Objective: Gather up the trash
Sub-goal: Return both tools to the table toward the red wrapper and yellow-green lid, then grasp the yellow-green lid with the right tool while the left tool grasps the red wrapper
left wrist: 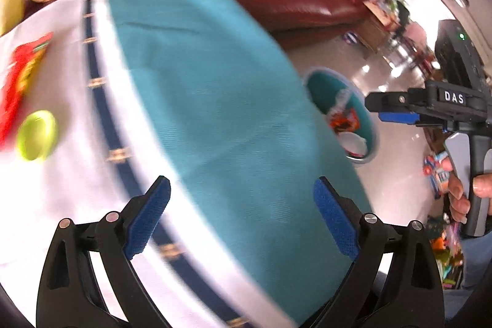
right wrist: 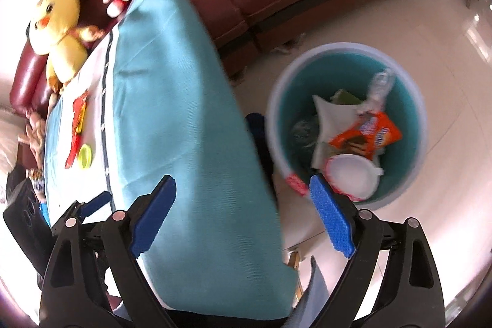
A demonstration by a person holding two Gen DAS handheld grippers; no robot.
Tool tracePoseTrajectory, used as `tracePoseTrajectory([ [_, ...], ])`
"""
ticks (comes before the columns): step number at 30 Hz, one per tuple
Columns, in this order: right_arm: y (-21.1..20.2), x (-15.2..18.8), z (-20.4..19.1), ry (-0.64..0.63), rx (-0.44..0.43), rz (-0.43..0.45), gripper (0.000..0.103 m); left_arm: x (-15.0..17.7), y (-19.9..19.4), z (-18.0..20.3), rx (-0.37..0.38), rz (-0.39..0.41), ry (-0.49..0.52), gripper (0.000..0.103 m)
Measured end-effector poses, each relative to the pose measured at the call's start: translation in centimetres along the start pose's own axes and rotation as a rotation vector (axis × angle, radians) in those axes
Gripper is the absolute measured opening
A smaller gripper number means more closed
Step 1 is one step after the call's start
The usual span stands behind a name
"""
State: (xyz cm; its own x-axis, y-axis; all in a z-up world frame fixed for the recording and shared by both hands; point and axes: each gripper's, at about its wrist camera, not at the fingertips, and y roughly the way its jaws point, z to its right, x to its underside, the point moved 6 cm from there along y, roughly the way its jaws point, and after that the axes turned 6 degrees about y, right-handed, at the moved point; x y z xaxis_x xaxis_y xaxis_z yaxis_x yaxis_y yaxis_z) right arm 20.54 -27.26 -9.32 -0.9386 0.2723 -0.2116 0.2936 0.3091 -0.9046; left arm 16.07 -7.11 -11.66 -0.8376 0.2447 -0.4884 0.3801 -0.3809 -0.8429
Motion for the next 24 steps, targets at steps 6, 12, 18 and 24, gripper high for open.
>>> tracePoseTrajectory([
  [6, 2.1, 1.0, -7.2, -0.119, 0.002, -0.048, 0.085, 1.9, -3.7, -7.1, -0.085, 0.044, -0.082, 0.096],
  [12, 5.2, 2.7, -15.6, -0.266, 0.006, -0.108, 0.085, 4.7, -7.0, -14.5, -0.164, 0.072, -0.185, 0.097],
  [18, 8.6, 4.1, -23.3, -0.401, 0.012, -0.163, 0.085, 7.5, -9.8, -21.4, -0.247, 0.089, -0.281, 0.097],
  [24, 12.3, 5.0, -29.1, -0.471, -0.001, -0.22, 0.085, 8.6, -11.6, -26.0, -0.286, 0.107, -0.352, 0.097],
])
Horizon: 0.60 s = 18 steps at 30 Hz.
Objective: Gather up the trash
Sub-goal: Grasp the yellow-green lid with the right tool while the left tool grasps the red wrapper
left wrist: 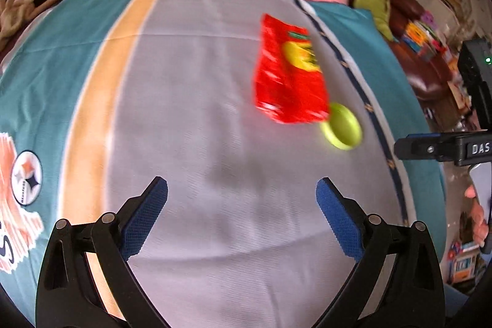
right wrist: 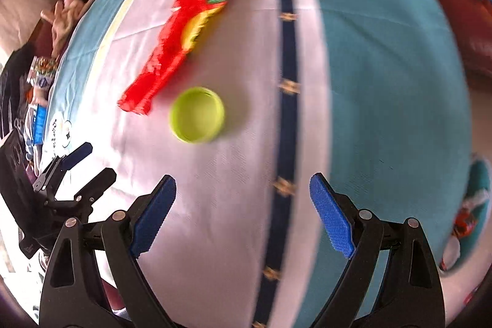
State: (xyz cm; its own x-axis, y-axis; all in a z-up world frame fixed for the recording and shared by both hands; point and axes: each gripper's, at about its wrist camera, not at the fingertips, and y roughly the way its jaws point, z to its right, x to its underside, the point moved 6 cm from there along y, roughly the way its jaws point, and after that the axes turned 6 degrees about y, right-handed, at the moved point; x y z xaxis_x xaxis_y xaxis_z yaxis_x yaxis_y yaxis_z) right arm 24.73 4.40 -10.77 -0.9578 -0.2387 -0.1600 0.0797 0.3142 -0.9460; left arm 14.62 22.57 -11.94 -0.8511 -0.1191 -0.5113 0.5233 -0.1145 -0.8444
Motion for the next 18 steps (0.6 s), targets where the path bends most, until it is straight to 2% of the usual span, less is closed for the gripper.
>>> tracePoseTrajectory([
  [4, 2.5, -1.3, -2.4, -0.023, -0.004, -0.027, 0.085, -0.5, 0.3, -1.6, -0.015, -0.002, -0.016, 0.097],
  [10, 4.3, -2.4, -4.2, -0.063, 0.017, -0.008, 0.085, -0.5, 0.6, -3.0, -0.016, -0.005, -0.024, 0.097],
  [14, 4.8, -2.6, -4.3, -0.093, 0.055, 0.025, 0.068, -0.7, 1.0, -2.8, -0.009, -0.013, -0.022, 0.097],
  [16, 4.6, -2.6, -4.4, -0.128, 0.092, 0.048, 0.055, -0.8, 1.3, -2.5, -0.006, -0.016, -0.014, 0.097],
  [18, 4.3, -2.5, -4.1, -0.113, 0.066, 0.046, 0.053, -0.9, 1.4, -2.1, -0.001, -0.016, -0.009, 0.097],
])
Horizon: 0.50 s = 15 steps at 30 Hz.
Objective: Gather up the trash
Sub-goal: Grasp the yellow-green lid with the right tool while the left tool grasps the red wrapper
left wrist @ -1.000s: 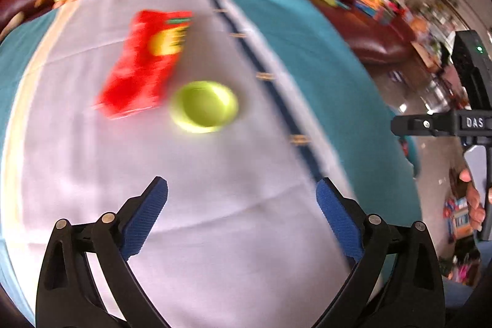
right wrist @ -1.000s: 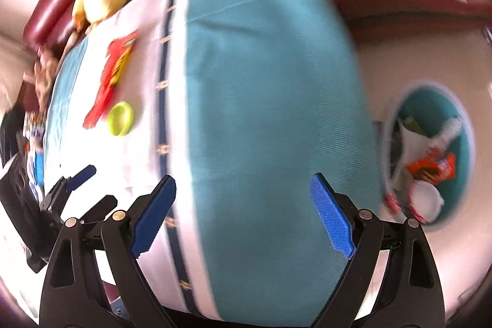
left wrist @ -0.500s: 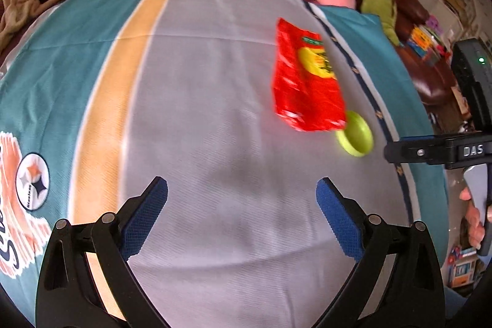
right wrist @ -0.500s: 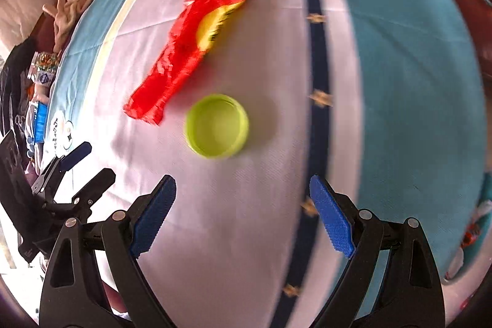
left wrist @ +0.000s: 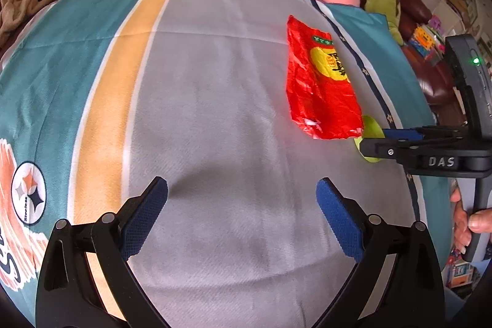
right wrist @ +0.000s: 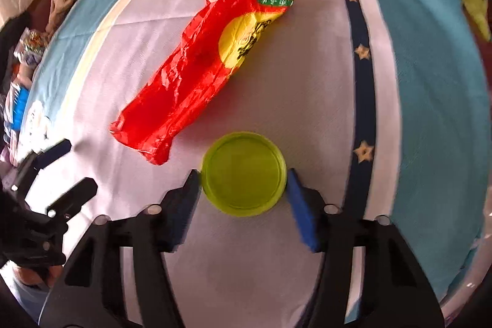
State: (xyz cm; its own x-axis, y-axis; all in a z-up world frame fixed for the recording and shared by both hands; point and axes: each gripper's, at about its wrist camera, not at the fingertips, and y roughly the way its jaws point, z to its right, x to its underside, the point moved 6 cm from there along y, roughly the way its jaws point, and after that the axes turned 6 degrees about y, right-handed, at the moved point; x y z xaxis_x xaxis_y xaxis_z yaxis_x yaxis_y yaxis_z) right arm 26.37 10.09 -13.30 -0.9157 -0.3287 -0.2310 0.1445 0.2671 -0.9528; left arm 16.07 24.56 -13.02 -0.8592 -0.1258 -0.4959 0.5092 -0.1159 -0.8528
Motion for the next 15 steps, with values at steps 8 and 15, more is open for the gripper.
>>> tracePoseTrajectory([
  [8, -3.2, -1.4, 4.2, 0.074, -0.019, 0.056, 0.053, -3.1, 1.0, 4.0, 0.051, 0.005, 0.062, 0.097],
  [15, -4.4, -1.9, 7.1, 0.123, -0.048, 0.073, 0.053, -7.8, 3.7, 6.8, 0.078, -0.012, 0.081, 0.097],
])
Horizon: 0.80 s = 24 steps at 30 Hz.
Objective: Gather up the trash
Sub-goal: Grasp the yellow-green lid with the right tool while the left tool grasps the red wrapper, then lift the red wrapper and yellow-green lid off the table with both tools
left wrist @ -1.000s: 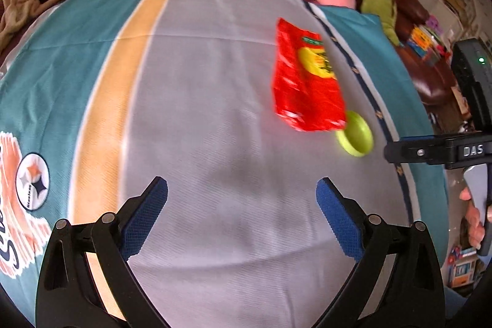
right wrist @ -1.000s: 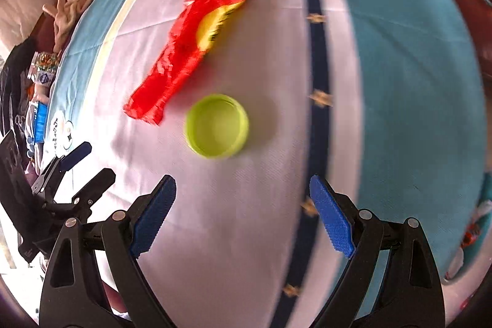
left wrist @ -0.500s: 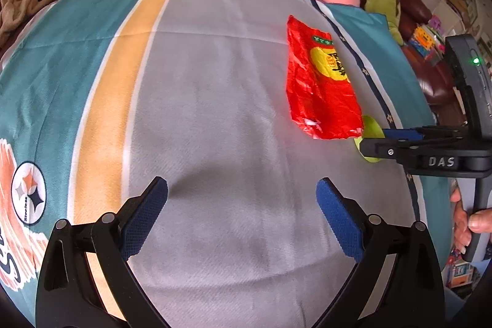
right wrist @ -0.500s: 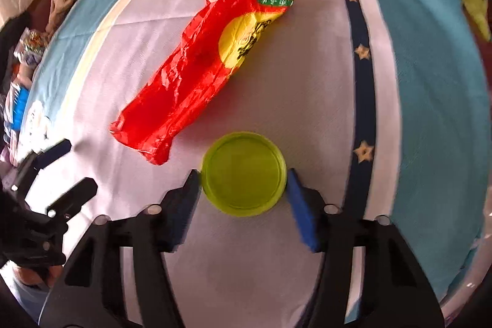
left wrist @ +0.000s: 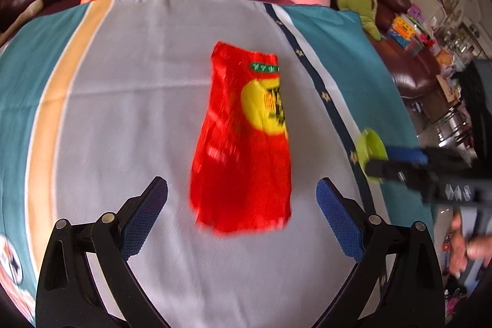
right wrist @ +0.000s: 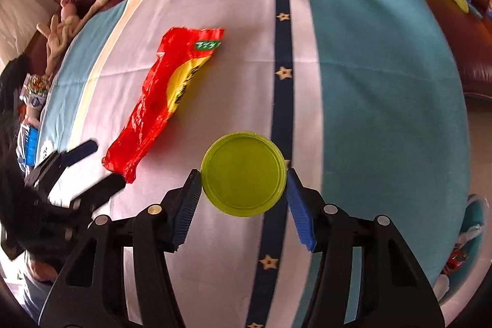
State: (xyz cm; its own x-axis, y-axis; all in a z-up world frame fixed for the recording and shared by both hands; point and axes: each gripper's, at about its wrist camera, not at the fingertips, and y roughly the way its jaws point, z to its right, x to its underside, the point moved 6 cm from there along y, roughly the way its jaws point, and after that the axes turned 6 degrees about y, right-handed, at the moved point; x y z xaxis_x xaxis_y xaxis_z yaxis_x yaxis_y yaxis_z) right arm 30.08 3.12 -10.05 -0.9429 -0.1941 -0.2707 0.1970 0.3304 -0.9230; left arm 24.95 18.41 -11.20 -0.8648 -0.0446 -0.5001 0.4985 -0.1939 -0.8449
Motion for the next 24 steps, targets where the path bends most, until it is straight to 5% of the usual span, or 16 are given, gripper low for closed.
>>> tracePoseTrajectory([
  [16, 0.4, 0.3, 4.3, 0.07, -0.094, -0.024, 0.054, -3.1, 5.6, 2.0, -0.099, -0.05, 0.109, 0.095],
  [19, 0.1, 0.5, 4.5, 0.076, -0.108, -0.02, 0.053, -3.0, 5.4, 2.3, -0.149, -0.033, 0.142, 0.07],
  [21, -0.2, 0.8, 4.7, 0.079, -0.115, -0.017, 0.053, -3.2, 5.0, 2.4, -0.148, -0.025, 0.132, 0.041],
  [24, -0.8, 1.2, 5.1, 0.088, -0.126, -0.009, 0.053, -3.3, 4.1, 2.6, -0.144, 0.003, 0.111, 0.022],
])
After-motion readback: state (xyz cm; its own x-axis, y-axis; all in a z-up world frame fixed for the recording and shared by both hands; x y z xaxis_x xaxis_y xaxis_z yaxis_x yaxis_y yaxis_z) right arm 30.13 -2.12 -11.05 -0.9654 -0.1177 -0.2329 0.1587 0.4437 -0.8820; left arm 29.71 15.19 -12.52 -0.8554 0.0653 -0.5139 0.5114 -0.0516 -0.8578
